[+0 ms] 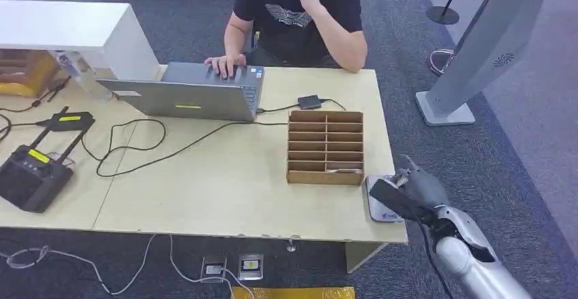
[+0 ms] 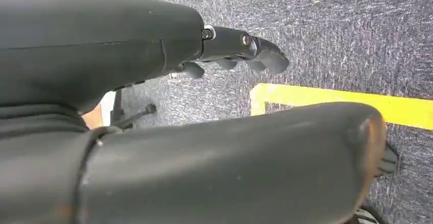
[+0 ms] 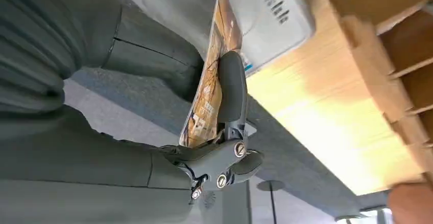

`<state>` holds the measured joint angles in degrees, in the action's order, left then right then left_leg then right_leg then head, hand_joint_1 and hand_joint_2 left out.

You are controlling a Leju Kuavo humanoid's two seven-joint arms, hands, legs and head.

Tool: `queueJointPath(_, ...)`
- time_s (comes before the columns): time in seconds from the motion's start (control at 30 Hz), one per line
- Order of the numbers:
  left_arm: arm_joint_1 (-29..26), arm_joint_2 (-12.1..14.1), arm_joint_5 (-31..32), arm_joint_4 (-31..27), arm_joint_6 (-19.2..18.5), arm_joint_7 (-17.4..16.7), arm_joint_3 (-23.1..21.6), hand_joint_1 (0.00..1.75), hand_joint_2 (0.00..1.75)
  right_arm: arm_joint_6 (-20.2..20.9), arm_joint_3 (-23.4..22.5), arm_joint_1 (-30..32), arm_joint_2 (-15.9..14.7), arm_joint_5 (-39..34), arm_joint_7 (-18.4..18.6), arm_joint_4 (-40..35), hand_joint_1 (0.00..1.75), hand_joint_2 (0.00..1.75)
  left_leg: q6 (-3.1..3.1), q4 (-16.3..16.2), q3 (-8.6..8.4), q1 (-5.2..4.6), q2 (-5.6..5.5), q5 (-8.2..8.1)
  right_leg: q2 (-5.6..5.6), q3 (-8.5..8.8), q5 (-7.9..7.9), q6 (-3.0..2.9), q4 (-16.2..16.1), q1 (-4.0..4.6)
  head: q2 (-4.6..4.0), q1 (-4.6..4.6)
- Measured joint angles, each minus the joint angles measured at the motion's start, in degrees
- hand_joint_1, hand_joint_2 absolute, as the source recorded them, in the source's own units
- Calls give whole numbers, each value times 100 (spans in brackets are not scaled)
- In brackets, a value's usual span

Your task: Pass the card to the sensor for recognition and then transmit it.

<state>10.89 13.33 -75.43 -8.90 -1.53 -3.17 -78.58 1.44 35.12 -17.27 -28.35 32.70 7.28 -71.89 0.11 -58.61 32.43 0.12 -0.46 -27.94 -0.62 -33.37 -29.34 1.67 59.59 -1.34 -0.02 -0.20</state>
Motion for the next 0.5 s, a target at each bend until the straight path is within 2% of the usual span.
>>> queueJointPath(0.23, -2, 20, 103, 0, -4, 4, 0, 0, 0, -72, -221, 166, -109, -265, 72, 35, 175, 175, 0, 0, -3, 0, 2, 0, 0, 1, 0, 0, -1, 0, 0, 0)
queueJointPath(0.5, -2, 33, 160, 0, -7, 22, 0, 0, 0, -339, -330, 342, -289, -505, -107, 83, 175, 175, 0, 0, -4, 0, 3, 0, 3, 2, 2, -3, -1, 0, 0, 0)
